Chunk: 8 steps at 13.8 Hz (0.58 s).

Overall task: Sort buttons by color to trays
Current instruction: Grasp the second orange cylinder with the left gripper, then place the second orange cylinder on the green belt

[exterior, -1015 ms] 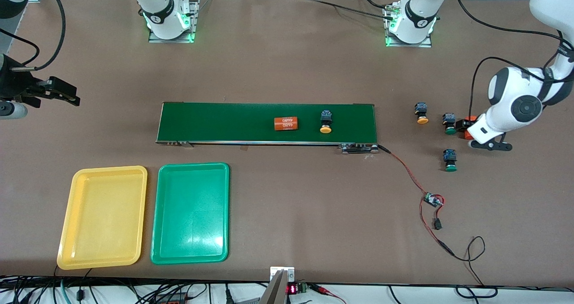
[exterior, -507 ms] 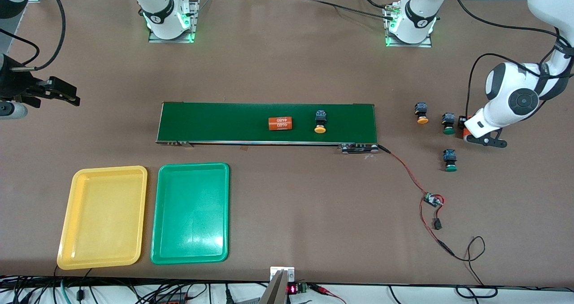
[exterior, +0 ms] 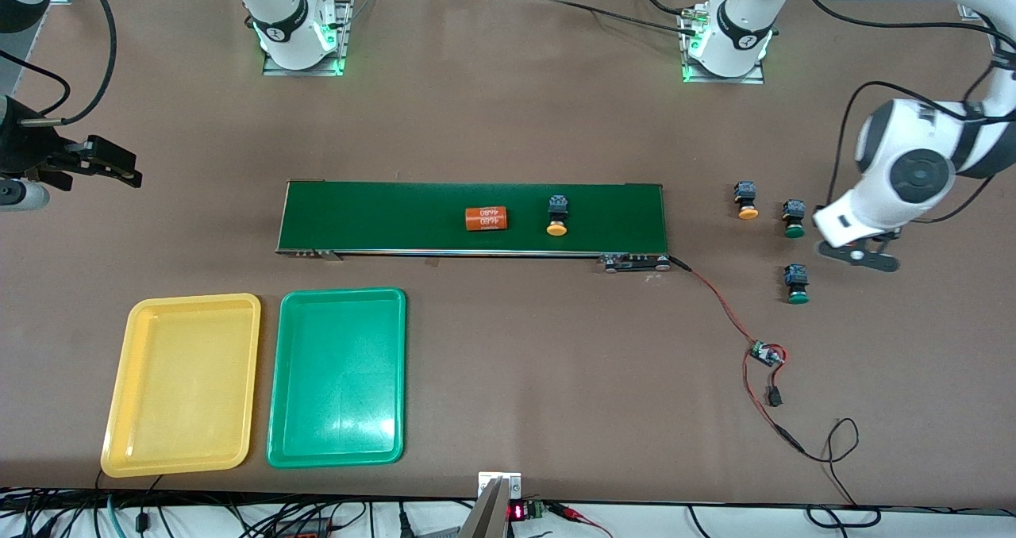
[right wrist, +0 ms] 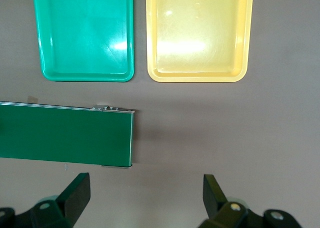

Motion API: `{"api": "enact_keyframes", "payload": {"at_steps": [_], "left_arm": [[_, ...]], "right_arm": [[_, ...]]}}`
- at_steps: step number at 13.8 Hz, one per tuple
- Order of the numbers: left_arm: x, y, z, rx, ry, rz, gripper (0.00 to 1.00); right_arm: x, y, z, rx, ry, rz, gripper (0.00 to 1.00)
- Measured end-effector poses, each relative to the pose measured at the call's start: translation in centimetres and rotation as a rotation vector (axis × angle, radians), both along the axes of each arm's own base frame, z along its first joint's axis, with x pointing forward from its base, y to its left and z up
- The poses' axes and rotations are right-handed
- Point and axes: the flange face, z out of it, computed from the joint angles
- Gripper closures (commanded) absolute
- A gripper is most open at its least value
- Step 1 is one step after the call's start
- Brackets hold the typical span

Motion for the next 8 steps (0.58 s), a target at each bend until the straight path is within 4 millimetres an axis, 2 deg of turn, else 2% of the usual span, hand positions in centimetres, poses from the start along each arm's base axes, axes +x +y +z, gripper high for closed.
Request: {"api": "enact_keyframes", "payload": {"at_steps": [2, 4, 6, 8], "left_arm": [[-0.1, -7.5, 0.4, -0.024, -0.003, -0.122, 0.78], [-1.0, -13.2, 0.9, -0.069, 0.007, -0.224, 0.78], [-1.8, -17.4, 1.4, -0.158, 0.049, -0.362, 0.81], [-2.3, -19.6, 1.6, -0.238, 0.094, -0.504, 0.83]], "right_arm": [[0.0, 0.0, 0.0, 0.0, 0.0, 0.0, 0.0], [0.0, 0.0, 0.0, 0.0, 0.001, -0.001, 0.0], [0.0, 0.0, 0.0, 0.0, 0.001, 0.0, 0.0], [0.0, 0.1, -0.1, 0.0, 0.002, 0.001, 0.0]]}}
